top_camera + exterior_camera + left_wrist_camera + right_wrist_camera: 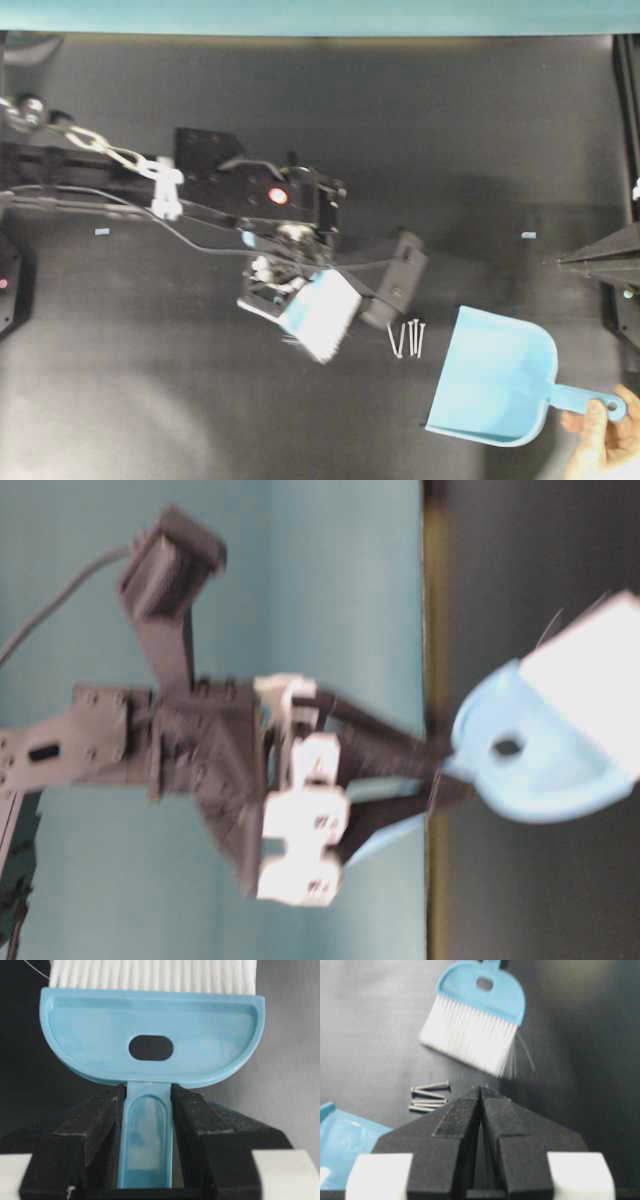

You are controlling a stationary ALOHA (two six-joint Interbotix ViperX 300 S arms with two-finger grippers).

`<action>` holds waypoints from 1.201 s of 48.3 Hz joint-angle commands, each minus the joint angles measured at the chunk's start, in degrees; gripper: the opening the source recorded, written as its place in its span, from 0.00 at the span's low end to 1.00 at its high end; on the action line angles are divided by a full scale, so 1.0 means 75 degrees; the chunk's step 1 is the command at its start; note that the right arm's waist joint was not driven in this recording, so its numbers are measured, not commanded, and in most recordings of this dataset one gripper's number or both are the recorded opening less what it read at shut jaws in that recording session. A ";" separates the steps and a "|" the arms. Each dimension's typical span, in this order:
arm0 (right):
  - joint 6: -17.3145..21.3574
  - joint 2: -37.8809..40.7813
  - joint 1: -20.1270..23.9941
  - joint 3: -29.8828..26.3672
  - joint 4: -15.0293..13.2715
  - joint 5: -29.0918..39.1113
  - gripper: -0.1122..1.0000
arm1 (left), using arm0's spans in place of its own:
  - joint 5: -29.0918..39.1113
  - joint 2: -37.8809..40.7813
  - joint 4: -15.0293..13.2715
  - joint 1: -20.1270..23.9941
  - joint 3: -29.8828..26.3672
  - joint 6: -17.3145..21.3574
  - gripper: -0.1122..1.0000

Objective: Hold the dustpan with a person, while the left arm uses a hand brush to gather the screws into the dustpan.
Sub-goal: 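Sweep the screws with the brush toward the hand-held dustpan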

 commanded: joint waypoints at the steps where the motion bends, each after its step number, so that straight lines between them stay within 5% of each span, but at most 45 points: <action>1: -0.0047 0.0035 0.0000 -0.0023 -0.0012 -0.0059 0.10 | -0.0188 0.0082 0.0000 -0.0105 -0.0246 0.0012 0.38; 26: -0.0047 0.0035 0.0012 0.0012 0.0000 -0.0082 0.10 | -0.1254 0.0656 -0.0012 -0.0199 -0.0797 0.0012 0.38; 58: -0.0047 -0.0012 0.0000 0.0035 0.0000 -0.0082 0.10 | -0.0891 0.1945 -0.0012 -0.0984 -0.3855 0.0410 0.38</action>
